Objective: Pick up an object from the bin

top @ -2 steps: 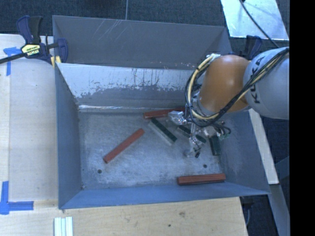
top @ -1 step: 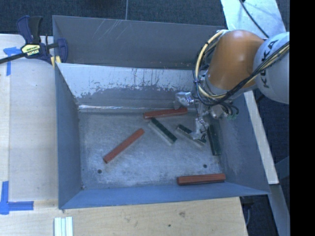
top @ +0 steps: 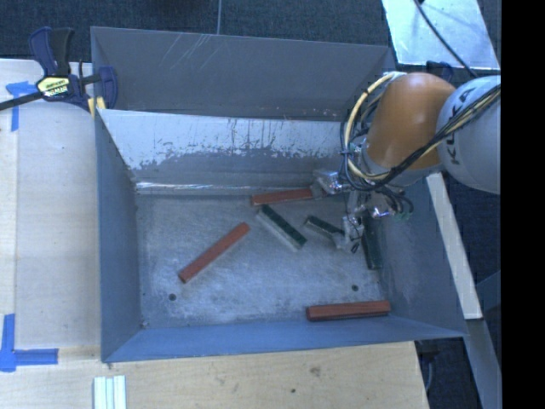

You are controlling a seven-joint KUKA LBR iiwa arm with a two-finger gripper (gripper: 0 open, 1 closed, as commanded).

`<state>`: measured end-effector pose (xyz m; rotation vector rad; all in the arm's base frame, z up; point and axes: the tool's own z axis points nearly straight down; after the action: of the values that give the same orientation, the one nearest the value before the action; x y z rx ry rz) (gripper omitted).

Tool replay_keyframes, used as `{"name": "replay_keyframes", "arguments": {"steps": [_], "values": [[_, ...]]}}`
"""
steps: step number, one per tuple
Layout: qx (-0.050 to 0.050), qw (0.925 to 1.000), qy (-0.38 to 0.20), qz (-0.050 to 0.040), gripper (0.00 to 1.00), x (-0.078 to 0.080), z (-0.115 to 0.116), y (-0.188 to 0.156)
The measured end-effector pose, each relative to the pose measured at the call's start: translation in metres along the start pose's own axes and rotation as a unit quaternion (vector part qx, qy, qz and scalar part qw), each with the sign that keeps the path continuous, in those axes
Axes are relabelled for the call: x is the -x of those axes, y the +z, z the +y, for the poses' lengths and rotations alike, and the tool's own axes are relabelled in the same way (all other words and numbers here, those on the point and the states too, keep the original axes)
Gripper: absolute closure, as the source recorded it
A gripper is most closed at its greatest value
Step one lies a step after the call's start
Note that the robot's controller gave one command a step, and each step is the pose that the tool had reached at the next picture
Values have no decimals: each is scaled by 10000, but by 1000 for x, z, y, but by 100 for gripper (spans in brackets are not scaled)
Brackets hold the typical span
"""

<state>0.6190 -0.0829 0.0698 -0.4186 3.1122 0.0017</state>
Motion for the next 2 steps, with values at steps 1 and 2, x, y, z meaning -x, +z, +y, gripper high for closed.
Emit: {"name": "replay_keyframes", "arguments": {"steps": [1,2], "values": [[-26,10000,-9,-27,100,2,-1,-4],[-1,10000,-8,36,0,-2,0,0]]}}
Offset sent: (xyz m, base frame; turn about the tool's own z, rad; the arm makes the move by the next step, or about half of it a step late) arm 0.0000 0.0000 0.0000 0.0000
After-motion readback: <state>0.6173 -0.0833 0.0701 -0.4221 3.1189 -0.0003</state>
